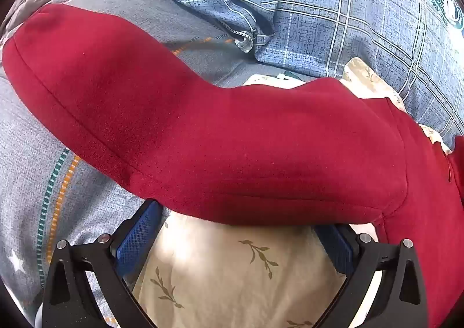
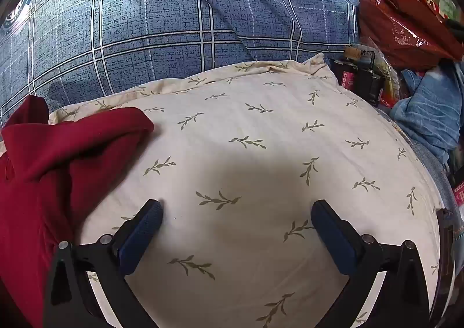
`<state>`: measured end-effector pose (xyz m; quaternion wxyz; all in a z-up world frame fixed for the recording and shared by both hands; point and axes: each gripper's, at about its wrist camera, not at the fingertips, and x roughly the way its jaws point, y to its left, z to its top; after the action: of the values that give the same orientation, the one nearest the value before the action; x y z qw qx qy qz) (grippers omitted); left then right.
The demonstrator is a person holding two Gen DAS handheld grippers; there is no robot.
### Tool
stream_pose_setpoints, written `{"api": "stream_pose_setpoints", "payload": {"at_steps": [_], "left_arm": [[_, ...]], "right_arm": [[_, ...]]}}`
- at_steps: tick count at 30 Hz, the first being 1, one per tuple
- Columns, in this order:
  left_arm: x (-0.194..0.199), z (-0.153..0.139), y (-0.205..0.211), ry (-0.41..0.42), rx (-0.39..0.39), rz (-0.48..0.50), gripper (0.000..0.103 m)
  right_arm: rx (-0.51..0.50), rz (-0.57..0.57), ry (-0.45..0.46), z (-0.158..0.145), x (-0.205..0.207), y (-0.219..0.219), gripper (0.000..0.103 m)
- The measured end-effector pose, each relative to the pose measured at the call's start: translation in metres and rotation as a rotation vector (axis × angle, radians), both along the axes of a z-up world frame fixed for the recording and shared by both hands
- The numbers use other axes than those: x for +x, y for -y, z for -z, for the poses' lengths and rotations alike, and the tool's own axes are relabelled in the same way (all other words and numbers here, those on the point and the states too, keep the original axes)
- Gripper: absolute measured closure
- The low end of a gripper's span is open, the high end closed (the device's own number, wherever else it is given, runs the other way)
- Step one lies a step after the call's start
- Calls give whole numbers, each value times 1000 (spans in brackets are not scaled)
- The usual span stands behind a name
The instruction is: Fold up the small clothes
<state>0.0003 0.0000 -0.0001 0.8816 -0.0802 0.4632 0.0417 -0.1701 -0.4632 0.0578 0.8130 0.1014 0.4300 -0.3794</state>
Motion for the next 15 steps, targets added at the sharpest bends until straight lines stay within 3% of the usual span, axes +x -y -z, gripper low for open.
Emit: {"api": "stream_pose_setpoints", "payload": {"at_steps": [6, 15], "left_arm": [[-1, -1, -3, 12, -3, 0, 1], [-21, -20, -2, -67, -19, 27, 6]], "right_arm": [[0, 0, 0, 0, -1, 1, 0], [1, 1, -3, 0, 0, 0, 0]]}}
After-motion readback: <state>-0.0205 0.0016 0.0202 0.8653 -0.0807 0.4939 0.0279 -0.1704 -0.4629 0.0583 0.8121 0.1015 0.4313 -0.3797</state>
